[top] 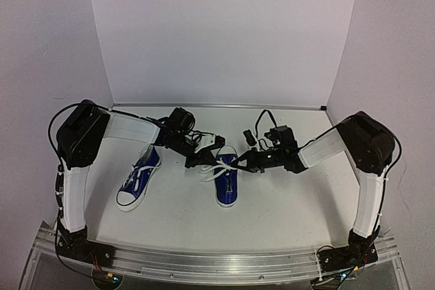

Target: Tie the shoes

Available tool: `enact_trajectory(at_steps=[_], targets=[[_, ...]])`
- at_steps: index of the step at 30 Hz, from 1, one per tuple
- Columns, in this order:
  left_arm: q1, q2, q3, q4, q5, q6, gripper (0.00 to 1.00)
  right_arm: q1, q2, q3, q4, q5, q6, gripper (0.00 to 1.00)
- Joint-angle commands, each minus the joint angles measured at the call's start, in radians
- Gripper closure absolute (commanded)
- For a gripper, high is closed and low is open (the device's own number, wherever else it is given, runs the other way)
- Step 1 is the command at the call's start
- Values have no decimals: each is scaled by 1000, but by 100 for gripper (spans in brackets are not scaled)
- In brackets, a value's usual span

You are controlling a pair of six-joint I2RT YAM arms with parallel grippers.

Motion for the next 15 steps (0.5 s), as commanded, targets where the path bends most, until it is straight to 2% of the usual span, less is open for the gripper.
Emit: enact_trajectory(at_steps=[1,15], targets=[[11,-60,-27,31,-18,-19,100,-22,-67,-16,-22,35,-32,100],[28,-71,-66,34,-41,-6,100,-35,-89,-45,-129,92,-110,100]])
